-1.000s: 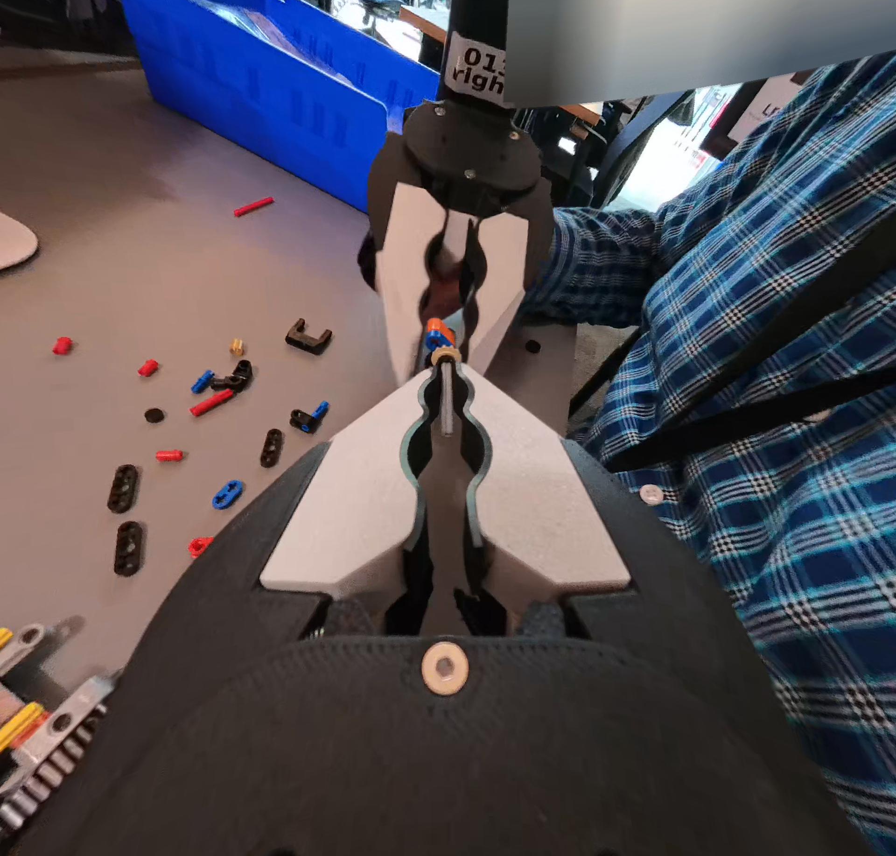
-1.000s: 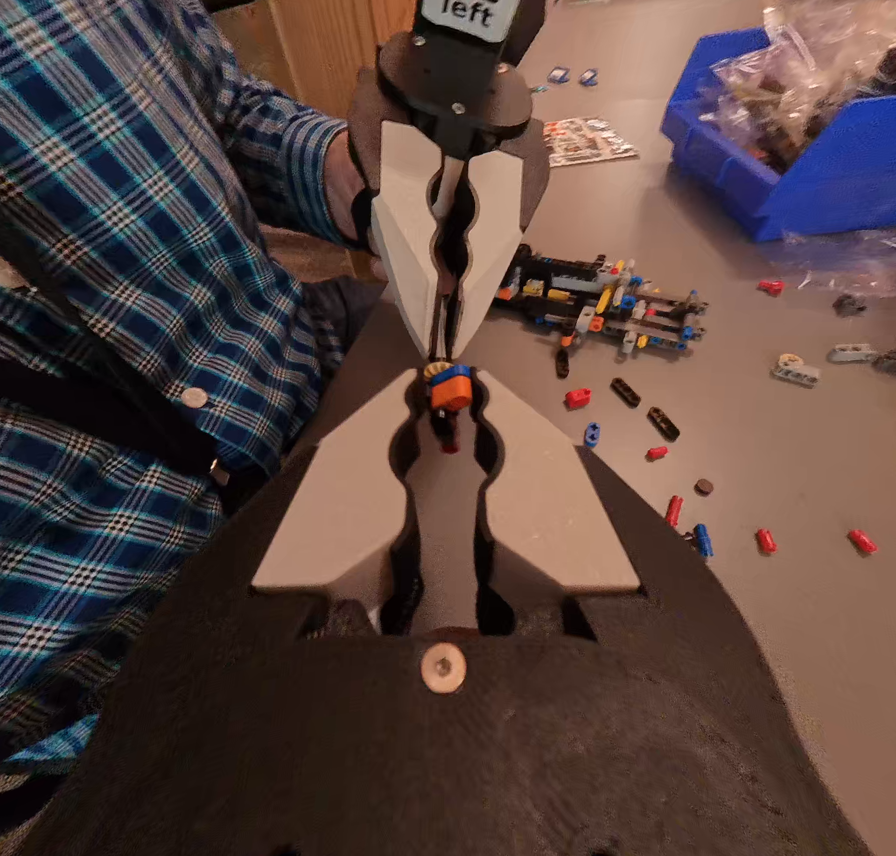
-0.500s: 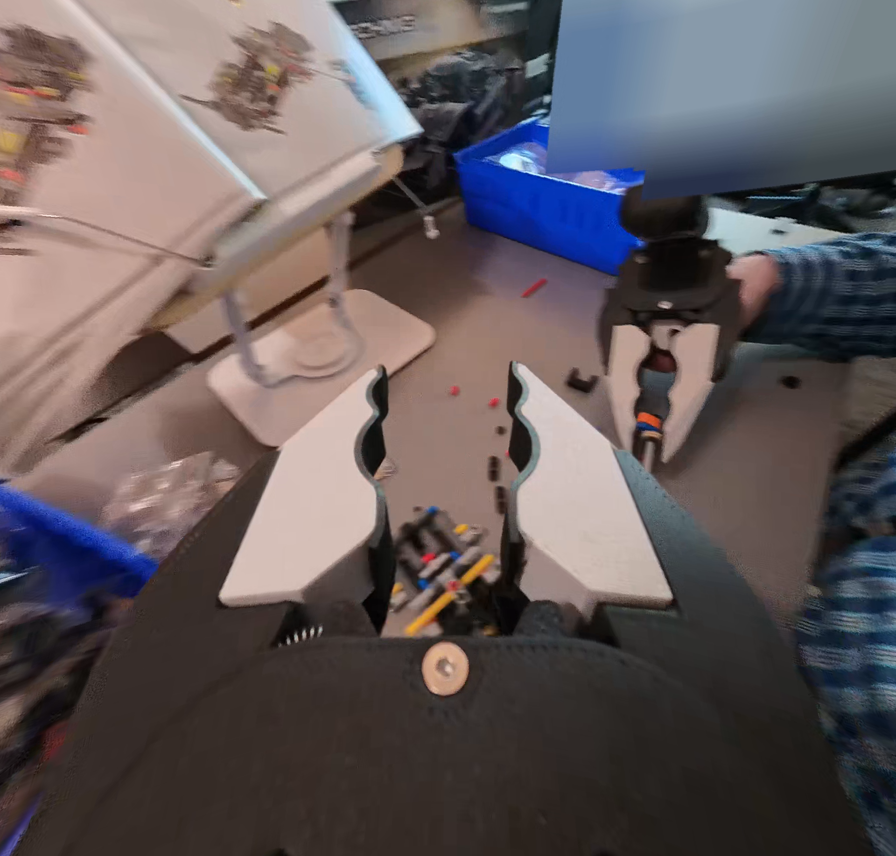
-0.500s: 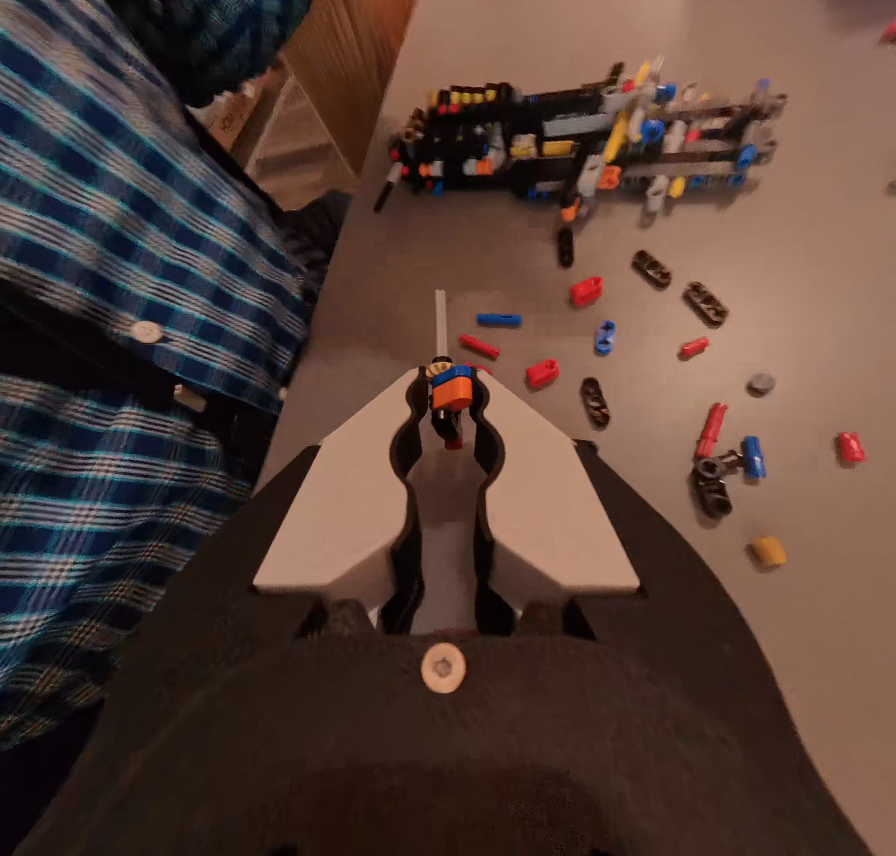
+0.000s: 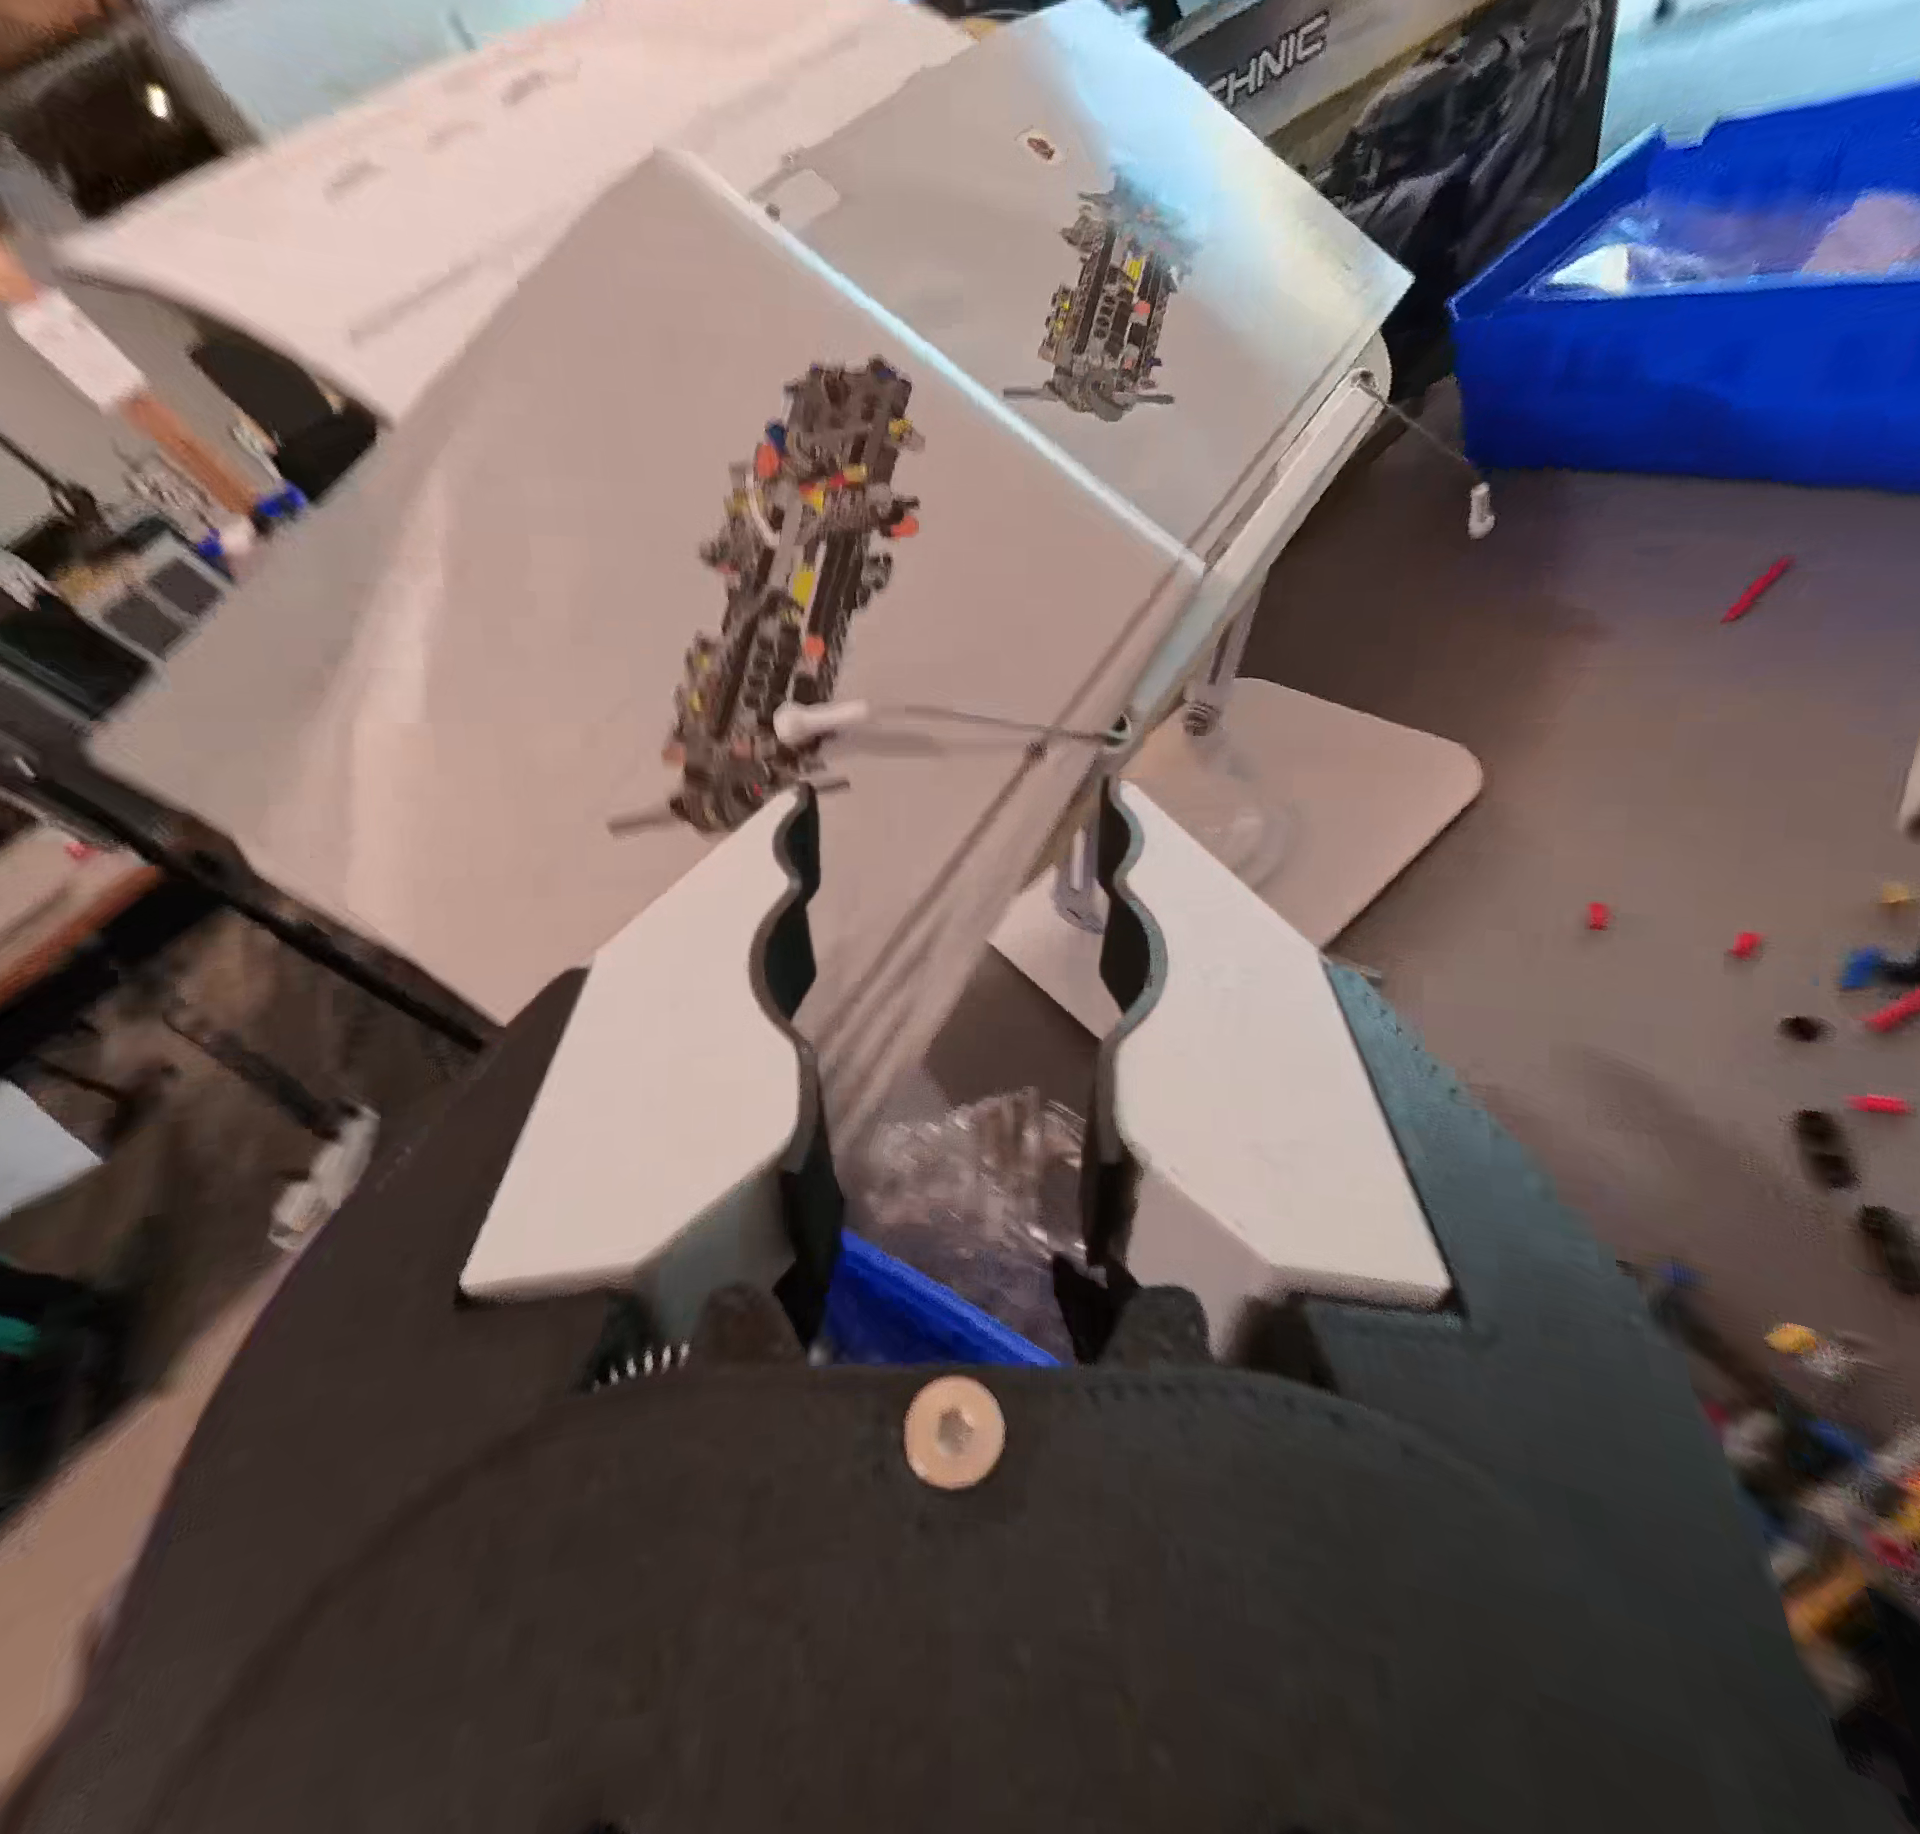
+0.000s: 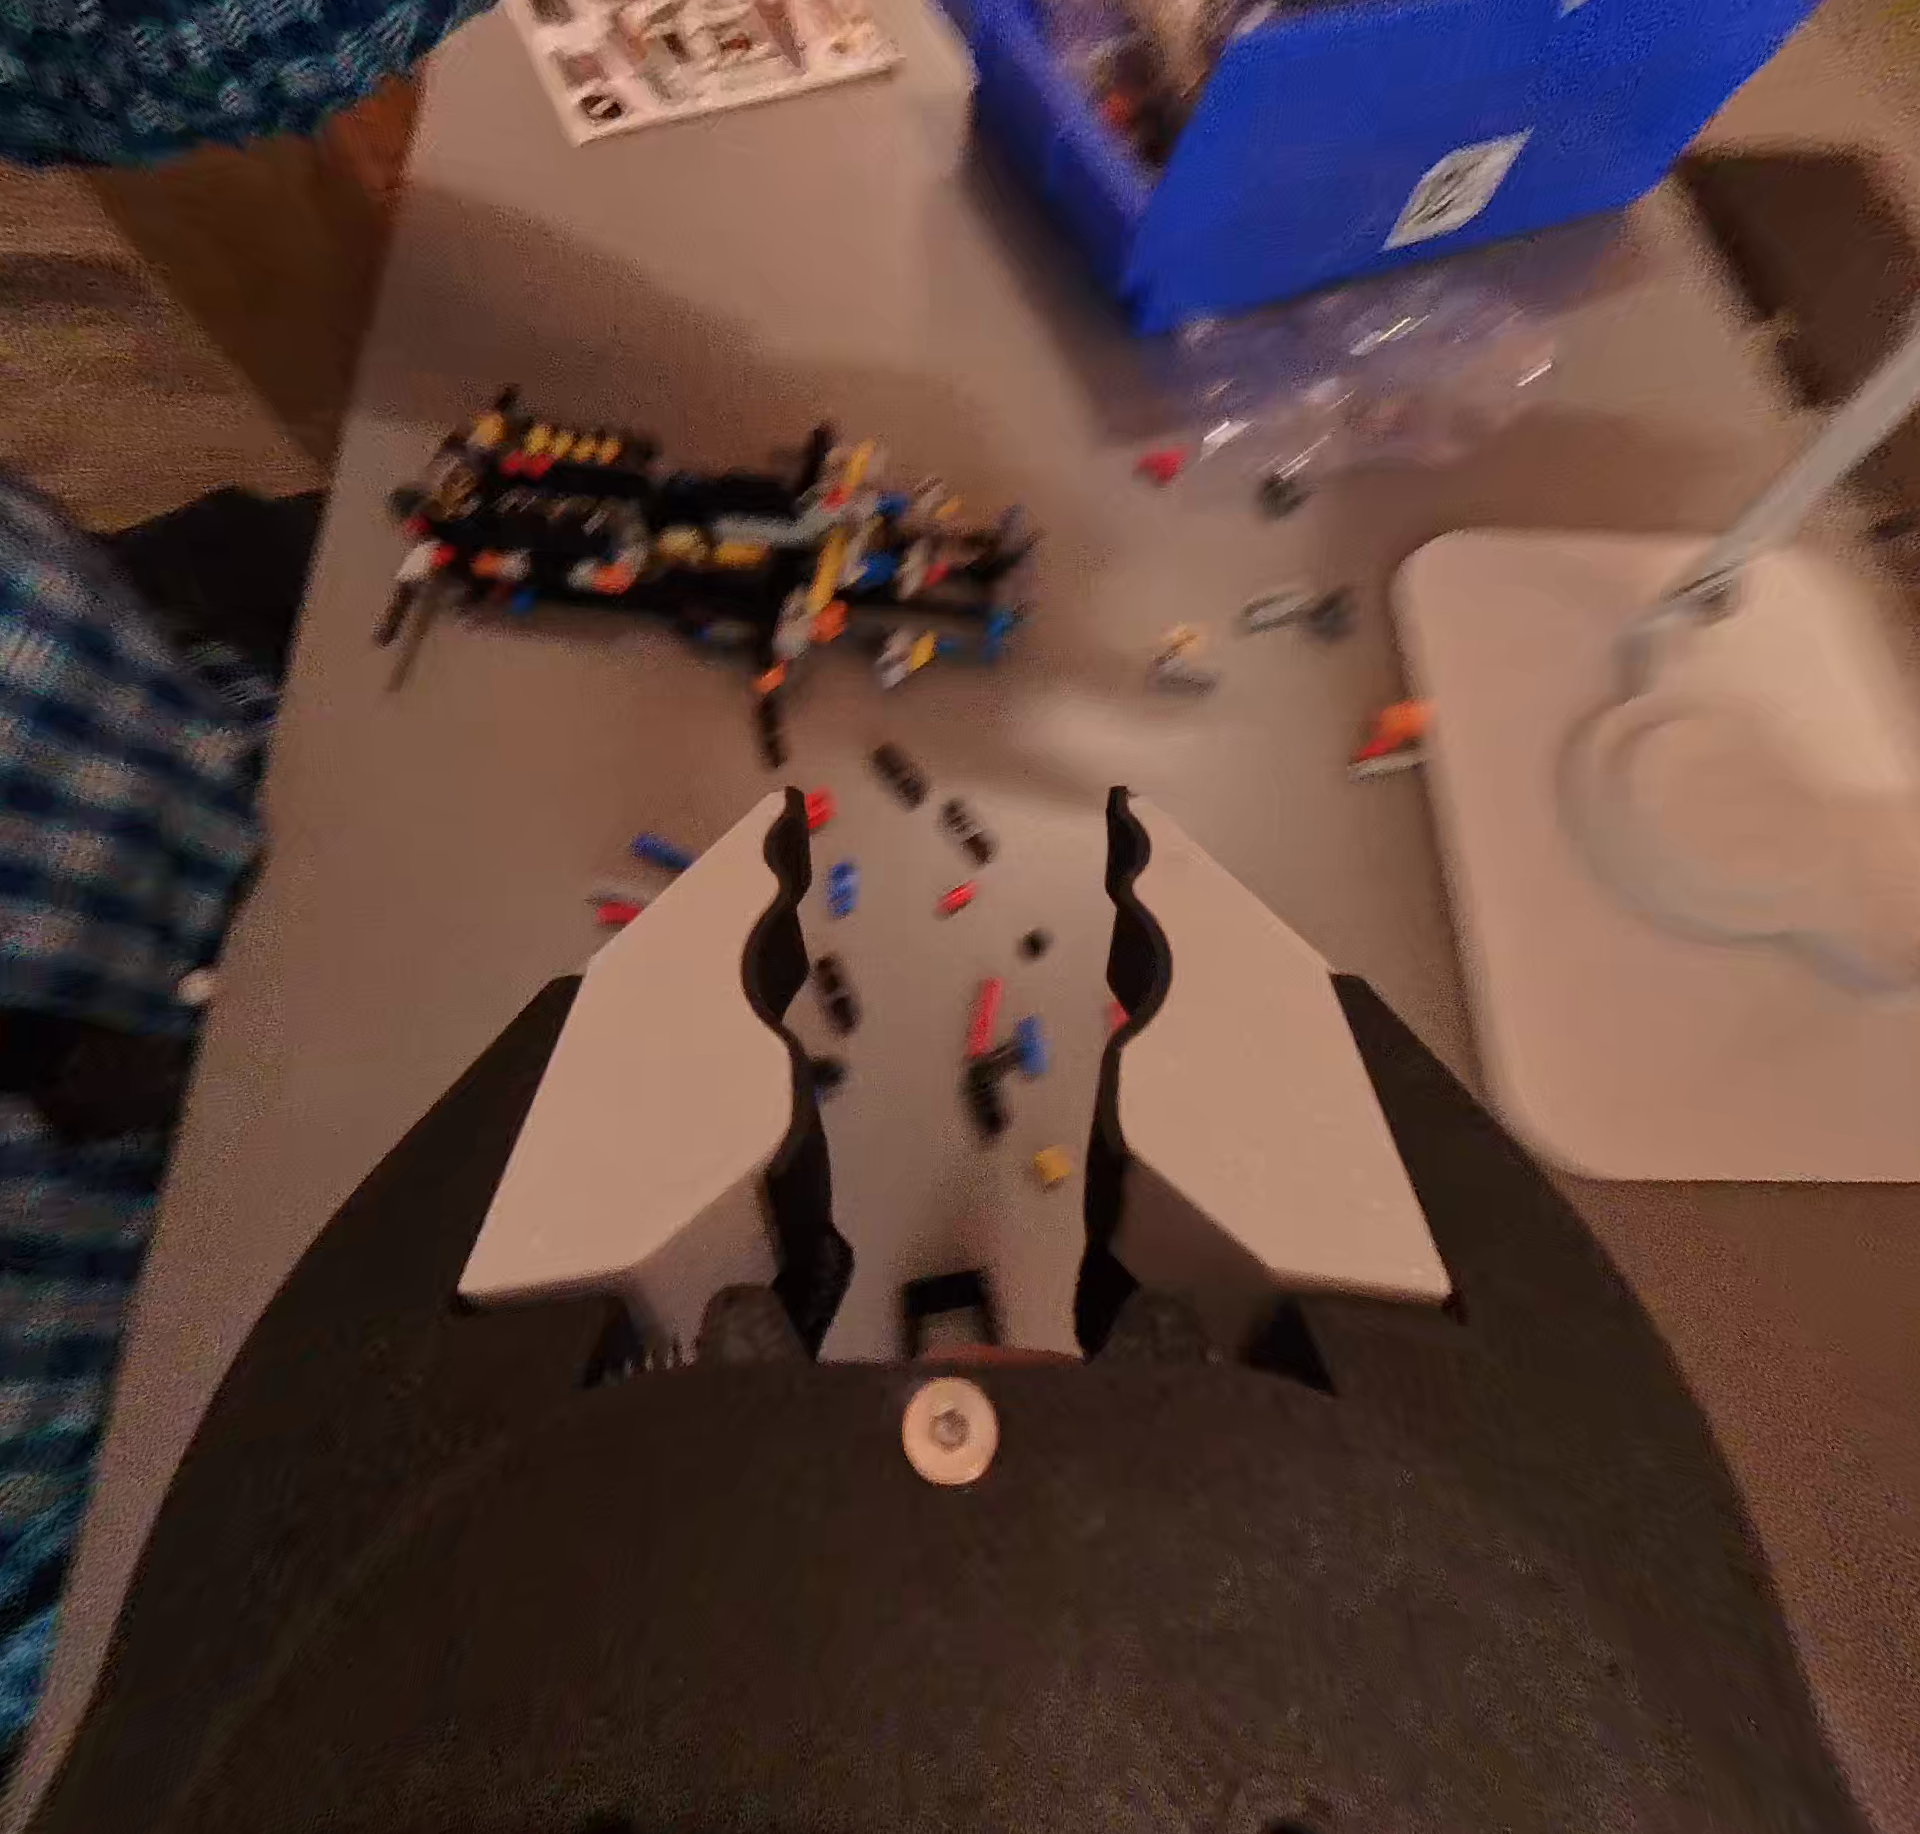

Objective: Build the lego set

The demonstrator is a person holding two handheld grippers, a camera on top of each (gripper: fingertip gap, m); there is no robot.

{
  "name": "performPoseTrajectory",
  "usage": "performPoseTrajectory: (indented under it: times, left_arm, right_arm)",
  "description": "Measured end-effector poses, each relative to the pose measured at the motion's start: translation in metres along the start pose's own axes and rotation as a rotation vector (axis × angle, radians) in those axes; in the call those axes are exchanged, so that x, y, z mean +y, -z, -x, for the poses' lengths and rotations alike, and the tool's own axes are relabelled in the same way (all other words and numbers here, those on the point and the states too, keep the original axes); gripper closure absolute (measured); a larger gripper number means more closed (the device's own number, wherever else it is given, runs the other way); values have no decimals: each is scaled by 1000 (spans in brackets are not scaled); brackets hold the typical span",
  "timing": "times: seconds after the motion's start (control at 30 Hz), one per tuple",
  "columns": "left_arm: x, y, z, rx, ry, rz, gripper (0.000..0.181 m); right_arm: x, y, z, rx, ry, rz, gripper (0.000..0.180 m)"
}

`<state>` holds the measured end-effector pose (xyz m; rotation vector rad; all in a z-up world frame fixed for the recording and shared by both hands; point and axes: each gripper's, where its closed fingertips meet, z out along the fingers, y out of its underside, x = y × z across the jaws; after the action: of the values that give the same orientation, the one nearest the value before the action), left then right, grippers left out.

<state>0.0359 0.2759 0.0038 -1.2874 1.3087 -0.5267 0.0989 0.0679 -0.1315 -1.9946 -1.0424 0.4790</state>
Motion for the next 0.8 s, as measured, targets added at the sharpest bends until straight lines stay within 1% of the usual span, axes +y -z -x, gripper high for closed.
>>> performPoseTrajectory:
  times: [0.1,0.17,0.27,0.37,0.5,0.53,0.6,0.67,0.73,0.8]
  left_arm:
    - [-9,-23,16,-54,-225,48,131]
    - [-12,-36,18,-30,-299,66,134]
    - [-11,-53,15,42,-310,64,132]
    - [0,-69,15,80,-329,94,132]
    - [0,-74,15,119,-333,81,134]
    - [-4,-70,13,134,-323,61,136]
    - [-9,-57,15,135,-287,46,133]
    - [-14,-36,3,173,-244,13,133]
    - [-10,-14,-11,178,-246,27,132]
    - [-4,7,-30,183,-264,45,130]
  right_arm:
    - [-53,12,-50,146,88,-56,126]
    - [-81,14,-79,217,133,-61,126]
    - [-124,14,-113,305,202,-106,128]
    - [-149,9,-153,414,250,-106,131]
    - [-173,3,-186,442,220,-142,131]
    - [-176,3,-189,438,218,-140,131]
    - [-178,5,-186,427,232,-132,131]
    - [-176,11,-173,418,251,-121,131]
    - [-165,18,-150,386,246,-92,130]
    - [-145,23,-116,318,219,-59,130]
